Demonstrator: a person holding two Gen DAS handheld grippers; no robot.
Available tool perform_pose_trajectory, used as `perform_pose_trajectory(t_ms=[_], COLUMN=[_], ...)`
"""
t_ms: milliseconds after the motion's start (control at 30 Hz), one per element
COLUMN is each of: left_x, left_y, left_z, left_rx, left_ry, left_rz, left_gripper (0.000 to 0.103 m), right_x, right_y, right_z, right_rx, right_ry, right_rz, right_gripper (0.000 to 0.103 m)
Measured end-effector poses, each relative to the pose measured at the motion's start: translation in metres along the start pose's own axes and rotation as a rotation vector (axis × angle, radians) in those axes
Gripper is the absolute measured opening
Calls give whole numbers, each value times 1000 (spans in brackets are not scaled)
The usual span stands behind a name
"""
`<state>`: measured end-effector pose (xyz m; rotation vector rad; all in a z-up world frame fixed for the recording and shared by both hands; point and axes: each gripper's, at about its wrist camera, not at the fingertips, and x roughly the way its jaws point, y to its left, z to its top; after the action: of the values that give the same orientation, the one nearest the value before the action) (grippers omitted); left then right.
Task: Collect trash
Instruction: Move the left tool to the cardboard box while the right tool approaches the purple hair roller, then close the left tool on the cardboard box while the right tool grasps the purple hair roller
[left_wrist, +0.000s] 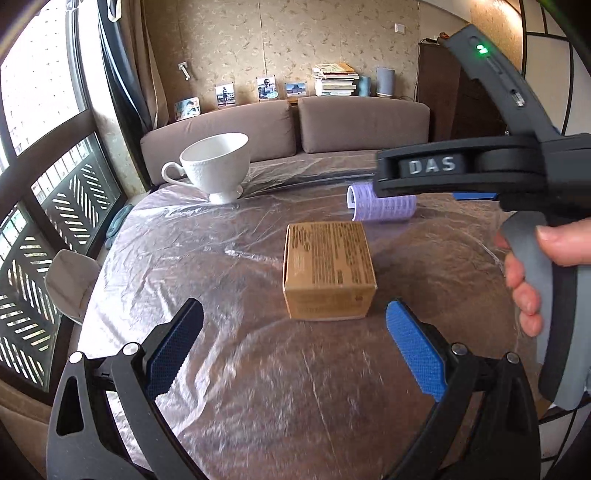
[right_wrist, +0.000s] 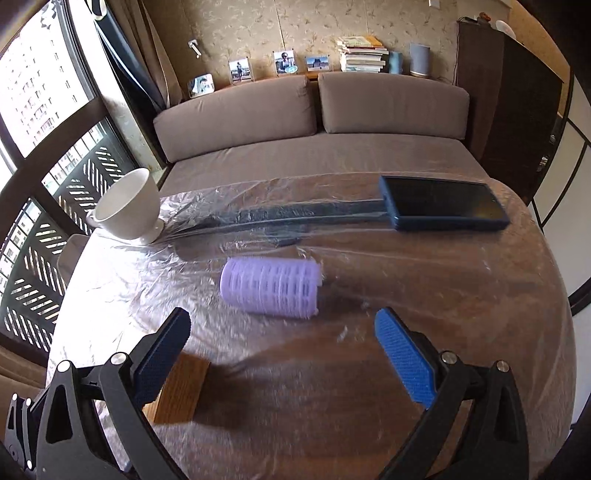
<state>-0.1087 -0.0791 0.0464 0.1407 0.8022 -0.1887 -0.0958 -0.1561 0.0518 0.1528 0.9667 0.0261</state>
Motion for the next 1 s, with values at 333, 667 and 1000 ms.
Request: perform_pose_trajectory(t_ms=[333,667,1000], left_x=[25,40,51], left_y=[-5,-9,-8], left_z=[13,21,19], left_rx=[-1,4,-27], left_ry=[20,39,90], left_rz=[-1,-31,-105], left_gripper=[100,100,59], right_x=[47,60,52], right_y=[3,15,5], right_z=[15,20,16], right_rx=[-33,-112,-93], right_ry=[65,72,39], right_rz=[5,-5,33], right_gripper=[99,82,76])
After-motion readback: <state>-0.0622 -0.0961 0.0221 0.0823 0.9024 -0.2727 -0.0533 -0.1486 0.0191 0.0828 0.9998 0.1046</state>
